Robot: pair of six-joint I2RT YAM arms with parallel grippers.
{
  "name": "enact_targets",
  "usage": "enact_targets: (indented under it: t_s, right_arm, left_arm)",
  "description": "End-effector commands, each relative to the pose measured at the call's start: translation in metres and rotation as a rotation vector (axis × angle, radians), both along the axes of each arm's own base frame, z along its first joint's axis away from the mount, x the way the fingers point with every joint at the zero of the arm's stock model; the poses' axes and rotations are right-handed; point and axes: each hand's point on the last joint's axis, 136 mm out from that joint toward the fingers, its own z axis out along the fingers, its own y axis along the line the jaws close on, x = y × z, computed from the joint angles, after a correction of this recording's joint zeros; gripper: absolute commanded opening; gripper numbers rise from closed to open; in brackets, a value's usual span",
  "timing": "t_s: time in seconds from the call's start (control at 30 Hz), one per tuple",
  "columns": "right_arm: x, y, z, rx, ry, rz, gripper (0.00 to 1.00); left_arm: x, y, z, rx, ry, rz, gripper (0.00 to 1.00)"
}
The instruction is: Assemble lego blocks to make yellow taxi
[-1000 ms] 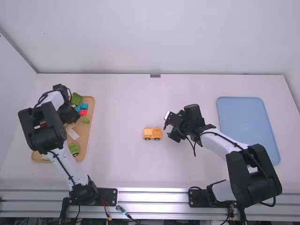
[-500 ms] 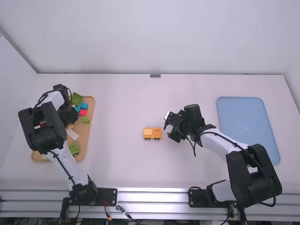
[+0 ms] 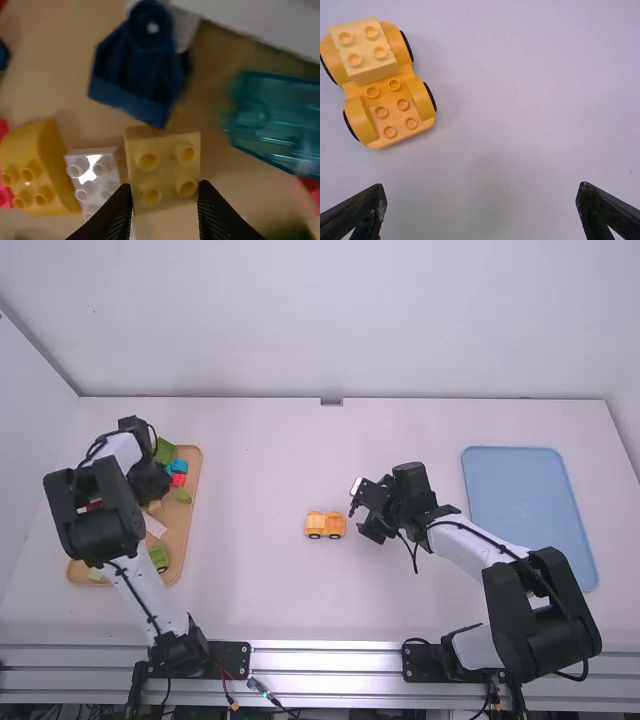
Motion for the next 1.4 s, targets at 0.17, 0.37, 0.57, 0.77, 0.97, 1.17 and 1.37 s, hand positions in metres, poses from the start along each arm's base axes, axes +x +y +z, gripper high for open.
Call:
enact_targets:
  t_s: [0.17, 0.37, 0.57, 0.77, 0.97, 1.17, 1.37]
  right_arm:
    - [-0.002, -0.002, 0.004, 0.002, -0.001, -0.009, 0.99]
    - [-0.003, -0.002, 0.004, -0.002, -0.001, -0.003, 0.99]
    - [-0.003, -0.002, 0.004, -0.002, -0.001, -0.003, 0.99]
    - [-0.003, -0.002, 0.004, -0.002, -0.002, -0.002, 0.99]
    - [-0.002, -0.002, 0.004, -0.001, -0.003, -0.003, 0.99]
    - [-0.002, -0.002, 0.004, 0.0, -0.005, -0.003, 0.99]
    - [-0.001, -0.002, 0.005, 0.001, -0.009, -0.003, 0.99]
  left_arm:
    - [0.014, -0.032, -0.004, -0.043, -0.005, -0.059, 0.43]
    - [0.007, -0.018, -0.002, 0.006, 0.013, -0.013, 0.89]
    - [0.009, -0.02, -0.004, -0.019, -0.012, 0.028, 0.77]
    - [0.014, -0.022, -0.01, -0.028, -0.047, 0.035, 0.76]
    - [0.008, -0.018, -0.017, -0.076, -0.071, 0.102, 0.68]
    - [0.002, -0.011, -0.023, -0.084, -0.082, 0.144, 0.63]
    - [0.003, -0.016, -0.031, -0.08, -0.096, 0.133, 0.58]
